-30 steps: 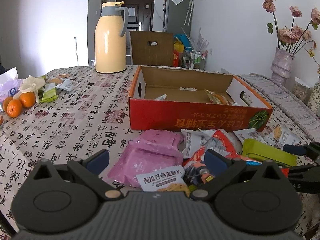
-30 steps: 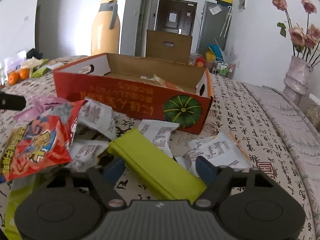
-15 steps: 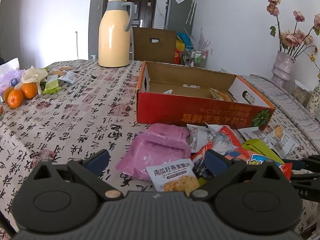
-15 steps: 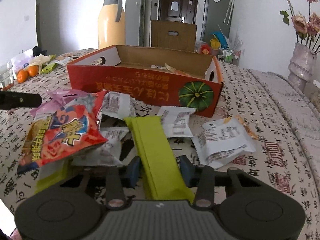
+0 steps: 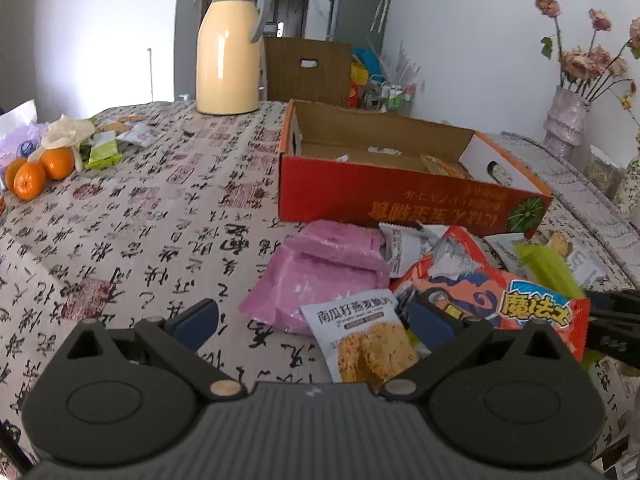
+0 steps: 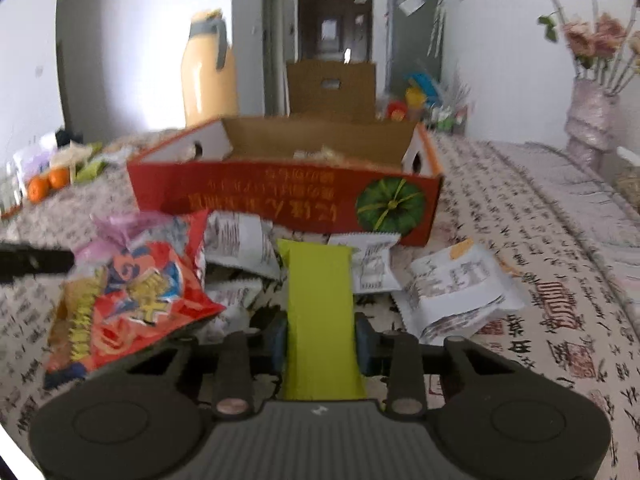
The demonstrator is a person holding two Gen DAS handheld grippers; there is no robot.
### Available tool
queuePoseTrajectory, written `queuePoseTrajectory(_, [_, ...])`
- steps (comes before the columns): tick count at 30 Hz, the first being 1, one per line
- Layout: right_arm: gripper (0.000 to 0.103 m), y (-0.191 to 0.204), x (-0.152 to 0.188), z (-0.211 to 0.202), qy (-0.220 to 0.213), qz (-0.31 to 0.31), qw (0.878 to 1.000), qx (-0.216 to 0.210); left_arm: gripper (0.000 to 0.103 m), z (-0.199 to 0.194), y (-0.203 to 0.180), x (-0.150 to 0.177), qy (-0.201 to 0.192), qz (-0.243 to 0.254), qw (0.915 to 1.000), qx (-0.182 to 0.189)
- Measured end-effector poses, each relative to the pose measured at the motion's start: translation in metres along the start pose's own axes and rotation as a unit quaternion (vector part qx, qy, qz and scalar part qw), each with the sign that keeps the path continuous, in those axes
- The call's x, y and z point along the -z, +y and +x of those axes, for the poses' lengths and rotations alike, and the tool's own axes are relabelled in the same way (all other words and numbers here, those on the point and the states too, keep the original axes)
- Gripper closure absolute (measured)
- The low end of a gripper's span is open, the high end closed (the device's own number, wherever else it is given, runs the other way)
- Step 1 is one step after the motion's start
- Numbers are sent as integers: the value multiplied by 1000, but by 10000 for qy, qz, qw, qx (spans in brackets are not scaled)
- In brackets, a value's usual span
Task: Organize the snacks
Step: 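Grasp the yellow-green bar with the right tool while the left tool grasps the oat-crisp packet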
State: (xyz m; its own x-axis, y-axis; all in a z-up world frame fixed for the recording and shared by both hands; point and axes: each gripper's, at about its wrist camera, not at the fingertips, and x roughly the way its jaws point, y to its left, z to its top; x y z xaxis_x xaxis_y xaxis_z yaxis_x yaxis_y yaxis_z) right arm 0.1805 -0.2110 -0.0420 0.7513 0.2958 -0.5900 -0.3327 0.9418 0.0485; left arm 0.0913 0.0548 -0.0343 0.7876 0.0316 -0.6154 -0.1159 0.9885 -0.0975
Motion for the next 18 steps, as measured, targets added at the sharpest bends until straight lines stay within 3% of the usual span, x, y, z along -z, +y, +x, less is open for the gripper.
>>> queuePoseTrajectory(8, [71, -9, 6, -22, -496, 518, 9972, 192, 1, 14, -12, 7, 279, -50, 9996, -93])
queuePoseTrajectory(18, [71, -12, 20, -22, -447, 717, 9964, 96, 45, 12, -22, 12, 315, -25, 9994, 118])
